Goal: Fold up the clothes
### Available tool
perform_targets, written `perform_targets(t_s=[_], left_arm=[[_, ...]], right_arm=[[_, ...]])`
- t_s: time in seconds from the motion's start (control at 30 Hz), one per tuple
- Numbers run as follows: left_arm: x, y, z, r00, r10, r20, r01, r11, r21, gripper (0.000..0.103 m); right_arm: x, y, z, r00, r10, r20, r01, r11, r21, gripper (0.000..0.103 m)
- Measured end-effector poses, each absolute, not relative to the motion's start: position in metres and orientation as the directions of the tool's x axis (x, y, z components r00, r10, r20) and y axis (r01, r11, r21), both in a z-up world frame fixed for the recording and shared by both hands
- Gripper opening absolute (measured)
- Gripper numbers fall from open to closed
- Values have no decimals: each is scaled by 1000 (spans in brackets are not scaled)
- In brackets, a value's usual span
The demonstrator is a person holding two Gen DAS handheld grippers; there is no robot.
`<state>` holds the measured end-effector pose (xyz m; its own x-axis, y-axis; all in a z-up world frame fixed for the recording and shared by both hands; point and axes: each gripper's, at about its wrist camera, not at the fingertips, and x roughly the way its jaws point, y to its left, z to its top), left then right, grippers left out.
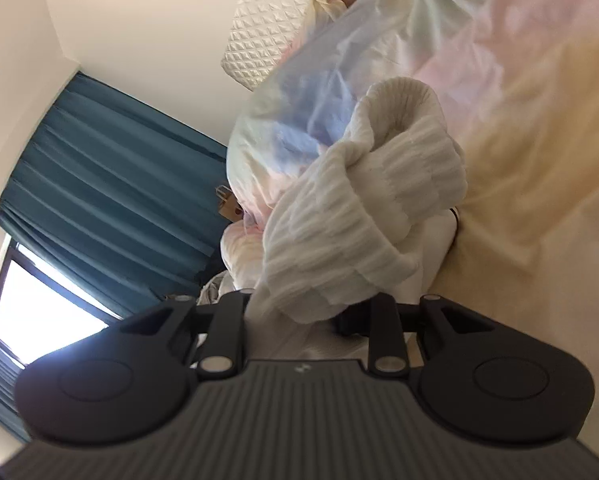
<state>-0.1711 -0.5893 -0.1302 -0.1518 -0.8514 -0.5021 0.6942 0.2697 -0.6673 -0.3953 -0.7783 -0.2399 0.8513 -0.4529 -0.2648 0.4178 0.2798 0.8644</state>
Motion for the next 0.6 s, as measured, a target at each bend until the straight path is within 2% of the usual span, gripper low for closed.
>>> perform_targets(t_s=[0.2,0.3,0.4,0.6], left_arm=[[-172,-575,-145,-163,-808,-566,690,317,-650,25],[-179,-571,-145,-146,-799,-584,729,313,-609,26],[-183,-567,-145,-132,-799,-587,747,310,-589,28],[-189,-548,-124,-107,-795,-598,785,302,-542,34]], right_arm=[[-398,-748,-286,808,-473,-351,478,180,860,29],[-404,-742,-307,798,-498,-339,466,155,871,30],[-403,-741,-308,789,-507,-346,475,147,868,31],[-404,-730,-284,752,-507,-422,551,131,824,36]])
